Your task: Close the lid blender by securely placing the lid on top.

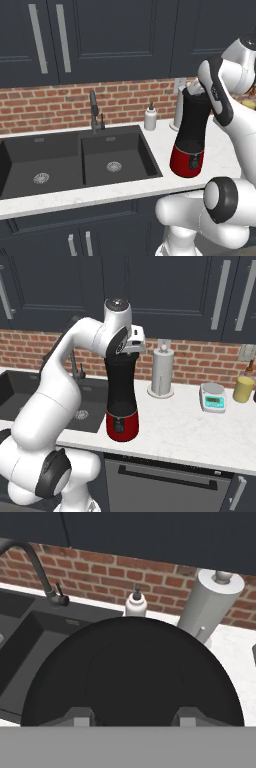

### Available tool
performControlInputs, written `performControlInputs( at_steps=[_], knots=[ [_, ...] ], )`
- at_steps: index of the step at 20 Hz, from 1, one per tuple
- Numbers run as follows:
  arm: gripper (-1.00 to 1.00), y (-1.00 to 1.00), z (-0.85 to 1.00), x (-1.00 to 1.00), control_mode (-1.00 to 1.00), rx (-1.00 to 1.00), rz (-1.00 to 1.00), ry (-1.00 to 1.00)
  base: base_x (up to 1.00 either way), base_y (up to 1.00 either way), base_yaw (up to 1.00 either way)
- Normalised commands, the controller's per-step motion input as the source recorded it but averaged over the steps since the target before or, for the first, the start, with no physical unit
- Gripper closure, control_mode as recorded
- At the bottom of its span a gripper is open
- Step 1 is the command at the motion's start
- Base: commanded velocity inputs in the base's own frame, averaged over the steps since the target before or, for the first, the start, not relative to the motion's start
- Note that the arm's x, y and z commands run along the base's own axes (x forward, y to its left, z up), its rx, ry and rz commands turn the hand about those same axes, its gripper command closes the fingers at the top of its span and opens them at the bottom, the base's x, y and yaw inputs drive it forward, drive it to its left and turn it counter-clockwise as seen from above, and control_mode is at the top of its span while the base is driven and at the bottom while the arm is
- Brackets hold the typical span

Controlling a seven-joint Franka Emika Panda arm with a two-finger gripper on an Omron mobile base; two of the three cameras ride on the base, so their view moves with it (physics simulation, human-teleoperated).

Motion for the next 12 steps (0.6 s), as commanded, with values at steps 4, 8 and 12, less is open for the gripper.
performControlInputs(
  at_steps=[4, 8, 12],
  knots=[
    [1.0, 0.0, -0.07, 0.0, -1.0, 0.0, -0.05, 0.0, 0.0, 0.0, 0.0],
    [1.0, 0.0, -0.05, 0.0, -1.0, 0.0, -0.04, 0.0, 0.0, 0.0, 0.0],
    [1.0, 0.0, -0.03, 0.0, -1.0, 0.0, -0.04, 0.0, 0.0, 0.0, 0.0]
  ],
)
